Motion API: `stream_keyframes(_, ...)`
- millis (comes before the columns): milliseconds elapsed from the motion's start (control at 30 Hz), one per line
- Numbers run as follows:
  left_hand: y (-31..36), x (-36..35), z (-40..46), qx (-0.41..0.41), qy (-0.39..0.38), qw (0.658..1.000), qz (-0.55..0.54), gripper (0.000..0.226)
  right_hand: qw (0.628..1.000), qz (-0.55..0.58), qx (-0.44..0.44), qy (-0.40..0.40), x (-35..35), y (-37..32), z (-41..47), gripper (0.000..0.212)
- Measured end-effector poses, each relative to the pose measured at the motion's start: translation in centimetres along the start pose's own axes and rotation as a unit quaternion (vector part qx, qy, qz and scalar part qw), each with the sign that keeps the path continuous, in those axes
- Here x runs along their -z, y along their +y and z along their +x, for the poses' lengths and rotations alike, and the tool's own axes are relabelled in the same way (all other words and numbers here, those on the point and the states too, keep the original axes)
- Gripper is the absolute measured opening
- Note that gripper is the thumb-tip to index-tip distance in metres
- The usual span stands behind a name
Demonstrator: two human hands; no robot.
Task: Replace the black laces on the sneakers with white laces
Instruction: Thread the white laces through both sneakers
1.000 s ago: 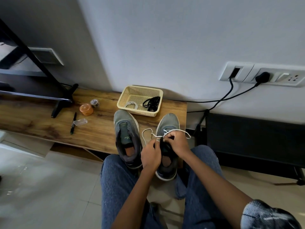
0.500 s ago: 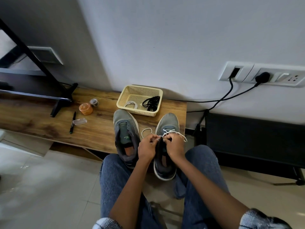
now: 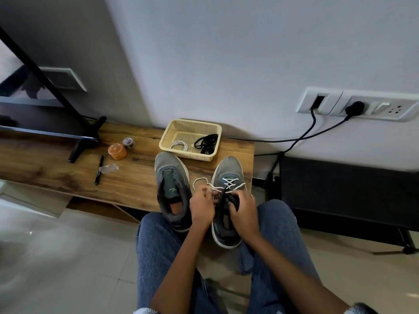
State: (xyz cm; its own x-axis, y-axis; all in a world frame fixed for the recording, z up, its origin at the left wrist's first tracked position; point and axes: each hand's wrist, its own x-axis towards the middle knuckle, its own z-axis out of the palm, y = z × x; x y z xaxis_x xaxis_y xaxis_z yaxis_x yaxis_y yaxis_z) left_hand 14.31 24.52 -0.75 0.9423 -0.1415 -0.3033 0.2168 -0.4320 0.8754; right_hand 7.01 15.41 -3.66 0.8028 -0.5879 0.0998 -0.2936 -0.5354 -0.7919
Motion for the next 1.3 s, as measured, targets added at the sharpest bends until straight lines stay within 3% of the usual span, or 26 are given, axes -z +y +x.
stream_keyframes(67,0.2,0.0,-0.1,0.044,0.009,0.993,-0.108,0.022,0.999,0.003,-0.038,0.019,0.2,0.3,-0.2,0.017)
stream_keyframes(200,0.8,-0.3,-0.9,0.045,0.066,0.978,-0.193,0.019,0.998,-0.008,-0.052,0.023,-0.1,0.3,-0.1,0.014)
stream_keyframes(367,1.5,-0.6,-1.9,0.091,0.089,0.910,-0.395,0.010,0.998,-0.006,-0.053,0.030,-0.1,0.5,-0.2,0.014)
stream_keyframes(500,1.9,0.5,-2.0,0.097,0.163,0.878,-0.440,0.016,0.997,-0.007,-0.056,0.043,-0.2,0.6,-0.2,0.014)
stream_keyframes(567,1.9,1.1,-1.6,0.066,0.199,0.879,-0.428,0.019,0.997,-0.001,-0.058,0.052,-0.3,0.6,-0.2,0.014)
stream_keyframes(633,1.7,1.6,-1.4,0.020,0.205,0.910,-0.359,0.015,0.997,0.002,-0.061,0.051,-0.3,0.6,-0.2,0.013)
stream_keyframes(700,1.0,1.6,-1.1,-0.022,0.164,0.964,-0.206,0.011,0.997,-0.001,-0.064,0.048,-0.4,0.6,-0.1,0.012)
stream_keyframes(767,0.3,1.3,-0.9,-0.052,0.077,0.995,-0.044,0.015,0.997,-0.006,-0.063,0.045,-0.4,0.7,-0.1,0.011)
stream_keyframes(833,-0.3,0.9,-0.8,-0.082,0.004,0.994,0.073,0.021,0.997,-0.004,-0.060,0.042,-0.3,0.6,-0.1,0.011)
stream_keyframes(933,-0.3,0.5,-0.9,-0.104,-0.024,0.979,0.175,0.023,0.997,-0.004,-0.061,0.039,-0.1,0.5,0.0,0.012)
stream_keyframes(1133,0.1,0.2,-0.3,-0.101,0.000,0.975,0.200,0.013,0.997,-0.004,-0.063,0.035,-0.1,0.6,0.0,0.010)
stream_keyframes(1300,0.7,1.4,-1.0,-0.083,0.183,0.978,0.063,0.010,0.996,0.002,-0.071,0.047,-0.2,0.9,0.0,0.012)
